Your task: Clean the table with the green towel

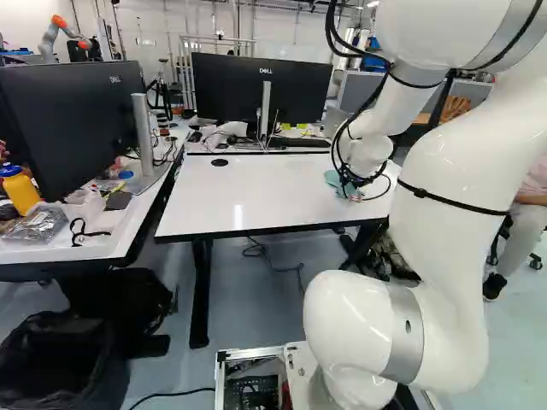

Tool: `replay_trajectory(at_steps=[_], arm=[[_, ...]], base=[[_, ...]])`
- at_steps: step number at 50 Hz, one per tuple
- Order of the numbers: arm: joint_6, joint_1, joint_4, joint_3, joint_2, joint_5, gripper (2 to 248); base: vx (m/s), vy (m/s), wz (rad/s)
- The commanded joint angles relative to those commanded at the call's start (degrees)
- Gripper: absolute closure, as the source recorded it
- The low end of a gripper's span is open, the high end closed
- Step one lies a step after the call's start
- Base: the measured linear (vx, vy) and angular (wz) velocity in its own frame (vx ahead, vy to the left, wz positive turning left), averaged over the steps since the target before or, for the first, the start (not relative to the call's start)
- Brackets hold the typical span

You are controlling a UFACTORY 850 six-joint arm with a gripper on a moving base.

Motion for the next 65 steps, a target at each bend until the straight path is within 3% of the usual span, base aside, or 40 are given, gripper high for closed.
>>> replay_trajectory(at_steps=[33,65], arm=[[0.00,-4.23,0.00,-6.84,-5.70,0.00,205],[0.00,-4.49,0.00,-17.41,-14.02,0.00,205]], base=[[0.000,0.000,0.000],[0.000,0.000,0.000]])
